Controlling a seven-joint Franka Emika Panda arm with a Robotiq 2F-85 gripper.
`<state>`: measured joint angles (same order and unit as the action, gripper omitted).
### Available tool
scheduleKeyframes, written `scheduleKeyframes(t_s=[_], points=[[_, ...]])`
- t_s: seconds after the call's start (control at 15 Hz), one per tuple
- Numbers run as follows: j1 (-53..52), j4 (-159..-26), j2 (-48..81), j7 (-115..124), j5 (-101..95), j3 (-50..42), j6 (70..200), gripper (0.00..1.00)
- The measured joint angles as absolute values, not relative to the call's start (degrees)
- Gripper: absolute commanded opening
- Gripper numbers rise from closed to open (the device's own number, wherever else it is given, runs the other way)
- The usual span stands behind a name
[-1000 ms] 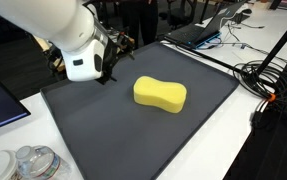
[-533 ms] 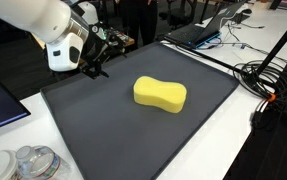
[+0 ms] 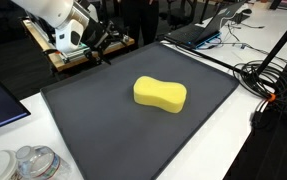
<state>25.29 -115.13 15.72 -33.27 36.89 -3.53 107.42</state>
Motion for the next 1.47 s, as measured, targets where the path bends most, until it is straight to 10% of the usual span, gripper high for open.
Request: scheduleKeyframes(t_s=[0.6, 1.47], points=[[9.7, -128.5, 3.3, -10.2, 37.0, -3.5, 124.8, 1.0], [12.5, -119.3, 18.4, -18.2, 37.5, -5.8, 126.7, 1.0]])
